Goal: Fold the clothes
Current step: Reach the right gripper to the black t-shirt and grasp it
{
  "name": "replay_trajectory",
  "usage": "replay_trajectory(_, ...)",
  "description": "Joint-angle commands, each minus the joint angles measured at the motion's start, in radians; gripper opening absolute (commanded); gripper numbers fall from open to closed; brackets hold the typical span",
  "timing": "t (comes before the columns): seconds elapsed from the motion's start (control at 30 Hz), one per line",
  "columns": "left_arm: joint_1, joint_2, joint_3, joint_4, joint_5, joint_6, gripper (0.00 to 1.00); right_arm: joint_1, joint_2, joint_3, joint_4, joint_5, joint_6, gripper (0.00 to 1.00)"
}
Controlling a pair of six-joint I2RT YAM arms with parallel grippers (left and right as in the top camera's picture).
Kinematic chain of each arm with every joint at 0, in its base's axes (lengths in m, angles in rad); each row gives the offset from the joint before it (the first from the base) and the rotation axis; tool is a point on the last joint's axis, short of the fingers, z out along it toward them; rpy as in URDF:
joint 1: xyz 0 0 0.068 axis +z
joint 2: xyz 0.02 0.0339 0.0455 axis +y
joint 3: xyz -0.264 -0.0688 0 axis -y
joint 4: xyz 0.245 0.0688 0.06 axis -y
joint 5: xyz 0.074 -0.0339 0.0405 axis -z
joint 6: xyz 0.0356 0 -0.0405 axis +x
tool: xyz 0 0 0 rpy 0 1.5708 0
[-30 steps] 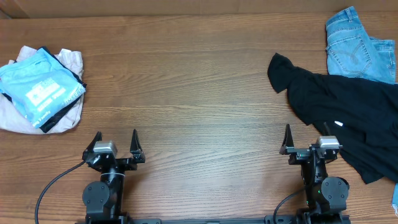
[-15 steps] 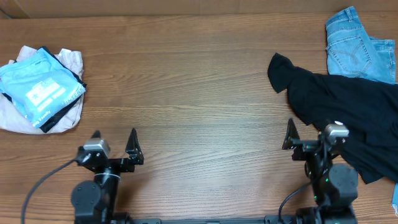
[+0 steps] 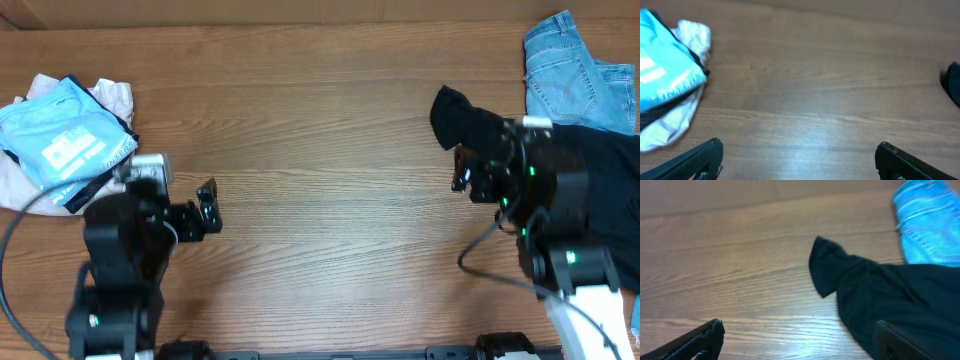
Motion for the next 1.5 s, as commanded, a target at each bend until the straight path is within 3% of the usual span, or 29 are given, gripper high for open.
replay_trajectory(0.0, -0.006, 0.072, 0.094, -0.046, 0.039, 0.025, 1.0, 0.003, 0.077, 0.062, 0.016, -0.044, -0.032, 1.0)
replay_trajectory(0.27, -0.006, 0.137, 0.105, -0.066, 0.048, 0.025, 1.0, -0.046, 0.386, 0.063, 0.088, 0.117, -0.056, 1.0)
replay_trajectory(0.37, -0.006, 0.148, 0.105, -0.066, 0.048, 0.025, 1.0, -0.049, 0.496, 0.063, 0.135, 0.129, -0.056, 0.89)
replay_trajectory(0.43, -0.006, 0.151, 0.105, -0.066, 0.047, 0.025, 1.0, -0.049, 0.548, 0.063, 0.194, 0.165, -0.055, 0.87)
replay_trajectory(0.57, -0.006, 0.151, 0.105, -0.064, 0.047, 0.025, 1.0, -0.05, 0.603, 0.063, 0.281, 0.178, -0.056, 0.84)
replay_trajectory(0.9, -0.006, 0.151, 0.105, -0.064, 0.047, 0.025, 1.0, -0.051, 0.723, 0.062, 0.285, 0.242, -0.055, 0.79)
replay_trajectory(1.07, -0.006, 0.151, 0.105, -0.064, 0.047, 0.025, 1.0, -0.051, 0.76, 0.062, 0.283, 0.241, -0.048, 0.61)
replay_trajectory(1.23, -0.006, 0.151, 0.105, -0.064, 0.047, 0.025, 1.0, -0.05, 0.761, 0.063, 0.29, 0.241, -0.048, 0.24)
replay_trajectory(1.3, -0.006, 0.151, 0.105, -0.064, 0.047, 0.025, 1.0, -0.05, 0.761, 0.063, 0.29, 0.242, -0.048, 0.04)
replay_trajectory(1.47, -0.006, 0.151, 0.105, -0.063, 0.047, 0.026, 1.0, -0.035, 0.746, 0.089, 0.27, 0.24, -0.048, 0.04)
